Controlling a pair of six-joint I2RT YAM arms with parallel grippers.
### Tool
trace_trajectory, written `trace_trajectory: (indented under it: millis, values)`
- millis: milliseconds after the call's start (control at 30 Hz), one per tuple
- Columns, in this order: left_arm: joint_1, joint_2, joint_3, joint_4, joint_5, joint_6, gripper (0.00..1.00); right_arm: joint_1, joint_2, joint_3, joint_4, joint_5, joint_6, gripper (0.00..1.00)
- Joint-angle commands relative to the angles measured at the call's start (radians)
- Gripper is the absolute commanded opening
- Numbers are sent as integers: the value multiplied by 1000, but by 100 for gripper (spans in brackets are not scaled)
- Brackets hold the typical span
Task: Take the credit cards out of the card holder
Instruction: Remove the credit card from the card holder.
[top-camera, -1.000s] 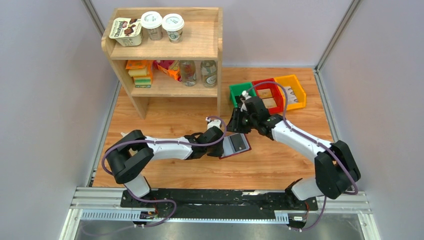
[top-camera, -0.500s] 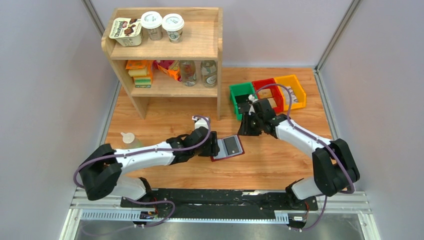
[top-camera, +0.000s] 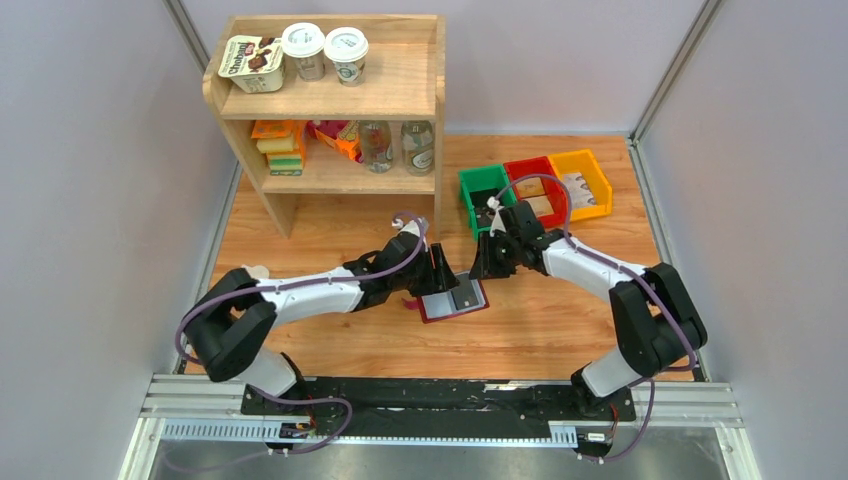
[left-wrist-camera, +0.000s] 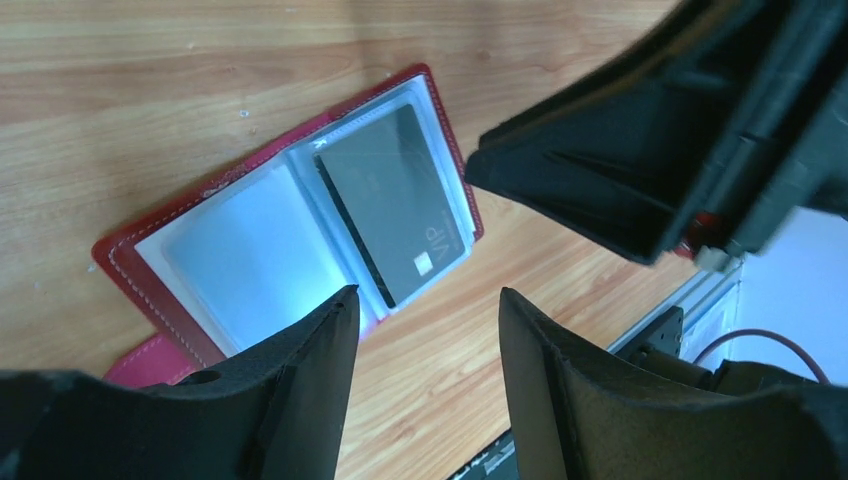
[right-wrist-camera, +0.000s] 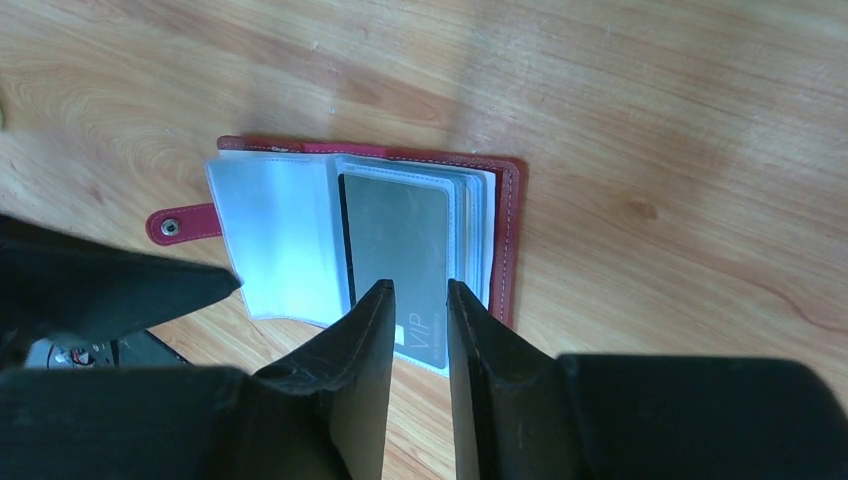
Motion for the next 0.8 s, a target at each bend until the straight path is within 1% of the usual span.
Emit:
trace_trajectory:
  millis: [0,167,400,633,767]
  values:
    - [23,80,-18,162,108,-72,60,2,19,-20,62,-46,-4,28]
    - [28,157,-29,210,108,-77,58,4,44,-29,82,-67,1,26]
    - [46,233,-52,274,122,-140,56,4,65,-43,92,-75,4,24]
    - [48,252,-55,322,137,-152,54,4,73,-68,120,-90,24,22]
    - [52,235,-88,392,134,-197,51,4,72,-89,131,-93,38,21]
